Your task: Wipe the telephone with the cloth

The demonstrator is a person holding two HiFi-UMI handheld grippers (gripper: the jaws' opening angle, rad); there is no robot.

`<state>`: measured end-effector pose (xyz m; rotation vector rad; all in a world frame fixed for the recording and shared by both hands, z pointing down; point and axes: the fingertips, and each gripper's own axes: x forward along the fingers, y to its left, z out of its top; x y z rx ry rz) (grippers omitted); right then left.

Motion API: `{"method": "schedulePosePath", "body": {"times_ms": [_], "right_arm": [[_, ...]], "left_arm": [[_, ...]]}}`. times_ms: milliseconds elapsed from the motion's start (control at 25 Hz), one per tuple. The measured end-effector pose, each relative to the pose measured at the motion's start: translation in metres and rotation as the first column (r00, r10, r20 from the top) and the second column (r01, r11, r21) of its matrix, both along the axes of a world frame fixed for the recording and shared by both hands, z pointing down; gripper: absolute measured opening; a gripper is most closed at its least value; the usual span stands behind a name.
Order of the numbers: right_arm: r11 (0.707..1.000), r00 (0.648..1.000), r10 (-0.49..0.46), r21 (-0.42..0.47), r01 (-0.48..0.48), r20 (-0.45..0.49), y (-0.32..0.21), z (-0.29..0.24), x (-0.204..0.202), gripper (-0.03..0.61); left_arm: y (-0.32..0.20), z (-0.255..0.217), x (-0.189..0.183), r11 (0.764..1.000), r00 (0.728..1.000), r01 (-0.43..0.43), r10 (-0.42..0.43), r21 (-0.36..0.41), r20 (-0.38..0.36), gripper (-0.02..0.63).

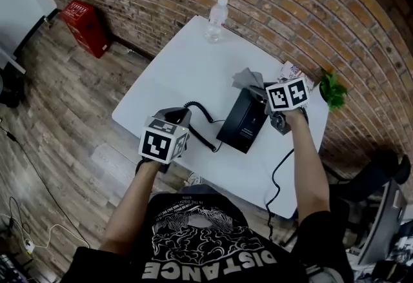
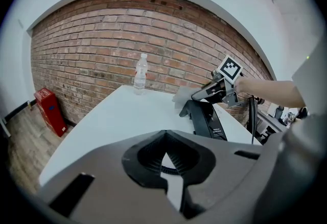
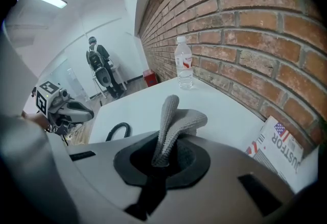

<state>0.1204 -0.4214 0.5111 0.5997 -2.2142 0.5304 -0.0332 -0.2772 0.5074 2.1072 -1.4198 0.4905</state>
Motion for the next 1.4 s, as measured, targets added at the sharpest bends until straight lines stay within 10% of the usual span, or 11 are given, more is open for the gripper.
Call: {"method": "schedulePosePath", "body": {"times_ms": [1400], "right_arm": [[0.939, 0.917, -0.258, 0.144, 0.312, -0.304, 0.026, 0.006, -0.054, 0.012]], "left_arm": [[0.012, -0.005, -0.010, 1.000, 1.000, -0.012, 0.012, 0.012, -0.005, 0.006]]}}
